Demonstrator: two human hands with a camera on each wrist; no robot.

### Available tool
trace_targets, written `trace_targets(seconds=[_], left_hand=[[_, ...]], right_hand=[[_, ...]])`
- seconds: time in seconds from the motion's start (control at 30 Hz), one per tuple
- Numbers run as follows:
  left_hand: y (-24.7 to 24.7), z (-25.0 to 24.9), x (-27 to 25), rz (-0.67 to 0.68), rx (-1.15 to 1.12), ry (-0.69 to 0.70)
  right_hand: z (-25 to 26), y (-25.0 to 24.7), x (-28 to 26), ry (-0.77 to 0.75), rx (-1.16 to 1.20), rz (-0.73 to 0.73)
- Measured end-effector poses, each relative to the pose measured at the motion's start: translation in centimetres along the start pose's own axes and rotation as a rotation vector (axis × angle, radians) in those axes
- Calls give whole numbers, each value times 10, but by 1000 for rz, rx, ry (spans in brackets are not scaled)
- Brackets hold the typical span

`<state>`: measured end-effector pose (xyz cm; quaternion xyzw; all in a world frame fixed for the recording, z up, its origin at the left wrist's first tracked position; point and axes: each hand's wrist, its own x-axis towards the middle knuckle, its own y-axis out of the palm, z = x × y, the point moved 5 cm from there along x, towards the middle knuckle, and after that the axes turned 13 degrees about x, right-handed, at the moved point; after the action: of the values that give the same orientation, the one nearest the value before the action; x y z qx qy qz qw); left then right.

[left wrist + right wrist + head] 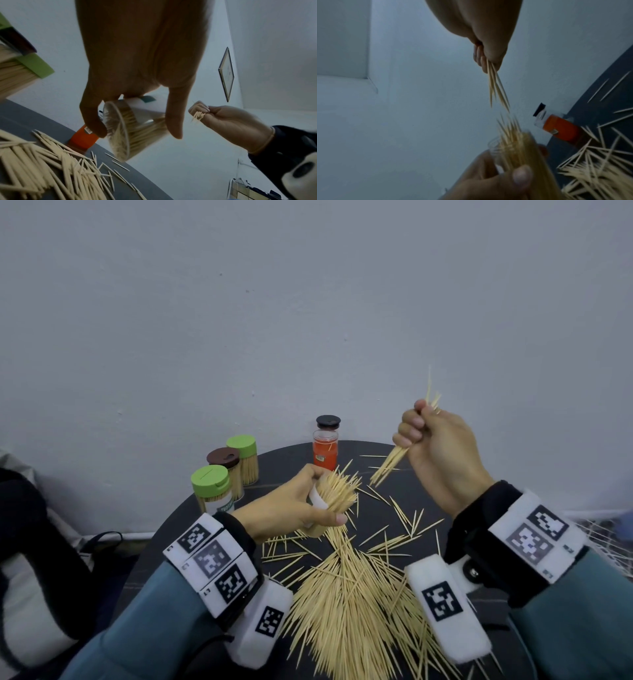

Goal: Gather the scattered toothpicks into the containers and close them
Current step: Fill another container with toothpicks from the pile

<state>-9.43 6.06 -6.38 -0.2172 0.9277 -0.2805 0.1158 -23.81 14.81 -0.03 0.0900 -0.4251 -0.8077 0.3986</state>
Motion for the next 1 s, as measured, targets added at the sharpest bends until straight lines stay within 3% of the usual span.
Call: trace_targets(seconds=[0.3,0.53,0.77,0.87,1.0], left_hand=[[12,-8,-2,97,-40,39],[7,-12,-2,44,-196,71],[4,-14,-3,34,-241,84],[4,-14,-3,35,-232,76],[4,-15,-4,44,-206,81]], right_hand=[[-37,8,-23,-20,-66,69],[-43,13,-35,-97,-415,259],[-57,10,-43,7,-619,306],[-58,7,-40,56,-596,266],[-46,12,-37,7,-520,291]])
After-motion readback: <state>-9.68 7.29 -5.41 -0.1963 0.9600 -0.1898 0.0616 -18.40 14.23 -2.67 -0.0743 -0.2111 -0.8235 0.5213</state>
